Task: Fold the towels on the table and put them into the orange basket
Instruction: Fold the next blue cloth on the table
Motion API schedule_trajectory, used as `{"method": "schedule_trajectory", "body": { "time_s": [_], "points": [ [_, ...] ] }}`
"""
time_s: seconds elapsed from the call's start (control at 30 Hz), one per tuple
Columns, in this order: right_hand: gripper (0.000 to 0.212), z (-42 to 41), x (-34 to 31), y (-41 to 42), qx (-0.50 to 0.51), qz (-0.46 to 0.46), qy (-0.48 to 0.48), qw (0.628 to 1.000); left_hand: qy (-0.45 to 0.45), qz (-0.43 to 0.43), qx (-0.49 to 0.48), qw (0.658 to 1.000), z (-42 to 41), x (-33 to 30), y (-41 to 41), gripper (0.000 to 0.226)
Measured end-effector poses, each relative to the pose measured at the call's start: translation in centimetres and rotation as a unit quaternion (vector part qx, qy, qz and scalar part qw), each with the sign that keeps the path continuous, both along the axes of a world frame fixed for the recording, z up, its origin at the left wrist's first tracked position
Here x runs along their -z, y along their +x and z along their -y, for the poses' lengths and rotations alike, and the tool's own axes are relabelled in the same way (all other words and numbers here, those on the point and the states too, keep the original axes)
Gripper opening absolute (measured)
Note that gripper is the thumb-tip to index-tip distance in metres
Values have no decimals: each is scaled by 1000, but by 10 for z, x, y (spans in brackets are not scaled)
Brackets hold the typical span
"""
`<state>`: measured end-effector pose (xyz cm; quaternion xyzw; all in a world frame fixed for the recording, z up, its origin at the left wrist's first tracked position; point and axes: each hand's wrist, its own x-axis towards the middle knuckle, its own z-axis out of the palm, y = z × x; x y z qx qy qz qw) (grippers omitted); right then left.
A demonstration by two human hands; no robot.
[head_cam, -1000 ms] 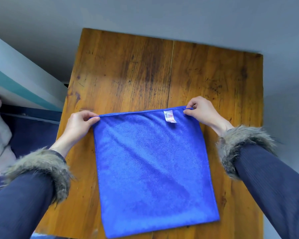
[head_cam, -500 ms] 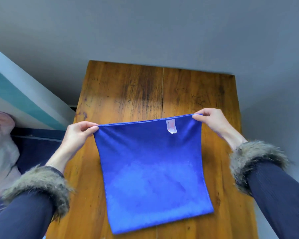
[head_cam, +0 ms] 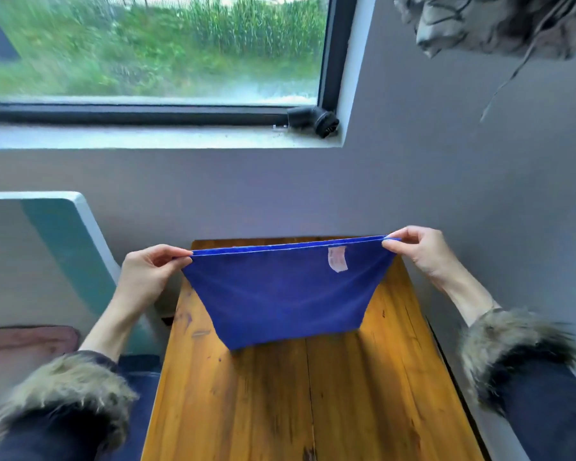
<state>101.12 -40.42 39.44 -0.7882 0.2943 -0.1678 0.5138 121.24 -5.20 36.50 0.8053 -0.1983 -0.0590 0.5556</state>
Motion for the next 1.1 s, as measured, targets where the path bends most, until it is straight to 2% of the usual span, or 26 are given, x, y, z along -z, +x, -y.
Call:
{"method": "schedule_trajectory", "body": {
  "time_s": [0.2, 0.33, 0.57, 0.63, 0.7, 0.77, 0.83, 0.9, 0.97, 1.1],
  "points": [
    [7, 4, -58, -5, 4, 50, -27, 998, -5, 45, 15, 999, 0, -50, -2, 17],
    [15, 10, -76, -1, -6, 55, -56, 997, -30, 62, 6, 998, 2, -71, -1, 20],
    [18, 17, -85, 3, -30, 73, -22, 997, -11, 74, -2, 997, -1, -80, 0, 27],
    [24, 18, -85, 6, -51, 52, -11, 997, 23, 75, -8, 997, -2, -78, 3, 23],
    [21, 17, -81, 8, -72, 8, -26, 997, 82, 86, -3, 993, -1, -73, 8, 19],
    [13, 16, -74, 11, -67, -43, -62, 995, 147, 100, -3, 984, 2, -65, 11, 16],
    [19, 18, -63, 17, -33, -85, -113, 989, 179, 93, -9, 979, 9, -58, 13, 12],
    [18, 19, -52, 27, 0, -112, -150, 982, 182, 75, -21, 980, 20, -51, 17, 10],
    [9, 18, -46, 39, 27, -119, -175, 977, 174, 60, -36, 982, 32, -46, 22, 11],
    [6, 22, -40, 57, 59, -81, -197, 975, 123, 61, -73, 988, 52, -44, 36, 13]
  ]
}}
